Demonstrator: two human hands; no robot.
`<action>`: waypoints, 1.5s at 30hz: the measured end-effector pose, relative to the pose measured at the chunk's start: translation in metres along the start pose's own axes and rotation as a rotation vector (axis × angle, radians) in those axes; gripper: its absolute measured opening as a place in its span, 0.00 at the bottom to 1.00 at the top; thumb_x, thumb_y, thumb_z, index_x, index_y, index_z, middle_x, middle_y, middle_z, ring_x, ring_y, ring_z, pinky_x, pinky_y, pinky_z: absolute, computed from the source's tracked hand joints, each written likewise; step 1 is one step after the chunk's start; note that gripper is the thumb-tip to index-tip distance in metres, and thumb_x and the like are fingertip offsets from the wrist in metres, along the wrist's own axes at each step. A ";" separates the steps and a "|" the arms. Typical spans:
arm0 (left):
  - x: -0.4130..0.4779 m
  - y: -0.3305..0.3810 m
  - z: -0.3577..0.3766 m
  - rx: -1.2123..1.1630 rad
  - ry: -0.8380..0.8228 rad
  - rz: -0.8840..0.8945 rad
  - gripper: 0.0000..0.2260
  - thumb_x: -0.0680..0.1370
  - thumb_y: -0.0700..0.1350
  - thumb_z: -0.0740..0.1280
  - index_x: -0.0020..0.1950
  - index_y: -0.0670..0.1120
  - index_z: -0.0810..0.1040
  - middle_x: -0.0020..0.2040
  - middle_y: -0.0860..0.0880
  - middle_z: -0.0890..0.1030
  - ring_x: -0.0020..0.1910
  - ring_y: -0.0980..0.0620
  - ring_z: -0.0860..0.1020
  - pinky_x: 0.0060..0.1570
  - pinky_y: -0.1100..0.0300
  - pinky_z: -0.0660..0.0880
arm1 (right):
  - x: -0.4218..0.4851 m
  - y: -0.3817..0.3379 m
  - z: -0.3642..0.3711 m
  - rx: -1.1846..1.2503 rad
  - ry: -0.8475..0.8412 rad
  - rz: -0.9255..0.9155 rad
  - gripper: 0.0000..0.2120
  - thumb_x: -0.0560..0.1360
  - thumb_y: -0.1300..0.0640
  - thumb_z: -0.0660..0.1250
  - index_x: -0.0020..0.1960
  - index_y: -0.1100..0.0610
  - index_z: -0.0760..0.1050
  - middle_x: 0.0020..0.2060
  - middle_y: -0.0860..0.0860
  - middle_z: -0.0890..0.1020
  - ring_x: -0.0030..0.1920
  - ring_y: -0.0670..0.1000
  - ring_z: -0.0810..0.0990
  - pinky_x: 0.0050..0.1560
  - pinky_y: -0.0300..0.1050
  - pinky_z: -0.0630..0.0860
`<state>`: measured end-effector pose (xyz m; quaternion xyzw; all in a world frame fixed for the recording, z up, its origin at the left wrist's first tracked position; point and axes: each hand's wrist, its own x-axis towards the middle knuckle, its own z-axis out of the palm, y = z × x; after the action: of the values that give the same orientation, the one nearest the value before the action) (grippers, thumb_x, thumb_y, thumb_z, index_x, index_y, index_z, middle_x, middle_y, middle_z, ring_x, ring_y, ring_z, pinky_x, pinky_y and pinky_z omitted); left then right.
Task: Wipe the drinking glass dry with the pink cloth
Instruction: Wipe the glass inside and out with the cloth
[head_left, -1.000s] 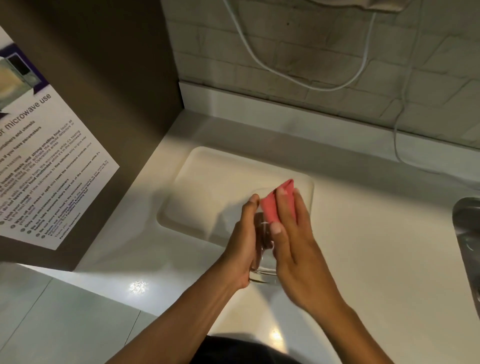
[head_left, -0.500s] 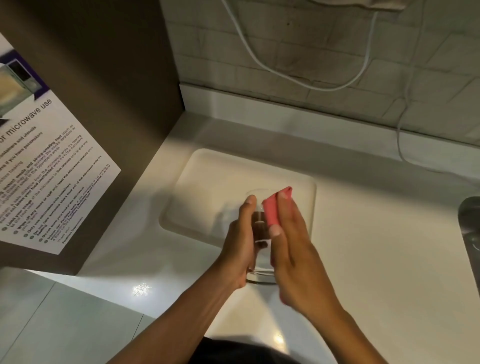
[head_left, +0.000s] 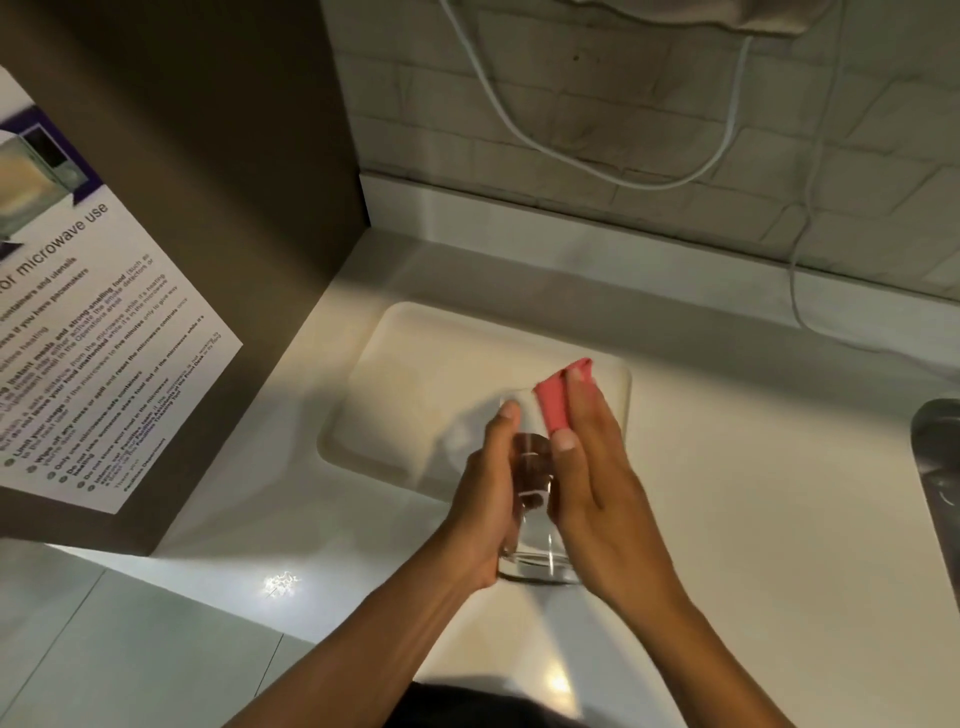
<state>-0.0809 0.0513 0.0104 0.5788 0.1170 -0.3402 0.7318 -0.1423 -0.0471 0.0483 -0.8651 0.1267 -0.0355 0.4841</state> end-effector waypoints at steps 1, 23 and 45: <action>-0.003 -0.001 0.002 -0.006 -0.007 -0.006 0.34 0.77 0.73 0.57 0.57 0.47 0.88 0.59 0.37 0.88 0.63 0.36 0.85 0.71 0.31 0.75 | 0.003 0.001 -0.004 0.062 0.021 0.044 0.25 0.84 0.37 0.45 0.80 0.29 0.44 0.81 0.33 0.53 0.76 0.34 0.59 0.59 0.15 0.58; -0.010 0.014 0.010 0.059 0.161 0.163 0.37 0.70 0.79 0.57 0.67 0.56 0.79 0.60 0.48 0.87 0.59 0.48 0.86 0.63 0.44 0.83 | -0.015 0.000 0.009 -0.208 -0.023 -0.122 0.27 0.84 0.39 0.43 0.79 0.29 0.35 0.81 0.32 0.39 0.78 0.30 0.45 0.72 0.26 0.52; -0.002 0.014 -0.007 -0.090 0.041 0.036 0.30 0.77 0.65 0.66 0.64 0.42 0.85 0.63 0.38 0.87 0.67 0.38 0.83 0.71 0.39 0.77 | -0.030 0.006 0.003 0.040 -0.148 -0.030 0.25 0.83 0.33 0.45 0.77 0.24 0.40 0.77 0.22 0.46 0.77 0.29 0.50 0.73 0.30 0.54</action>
<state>-0.0721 0.0596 0.0208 0.5543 0.1365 -0.3095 0.7605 -0.1722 -0.0399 0.0431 -0.8573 0.0767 0.0189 0.5087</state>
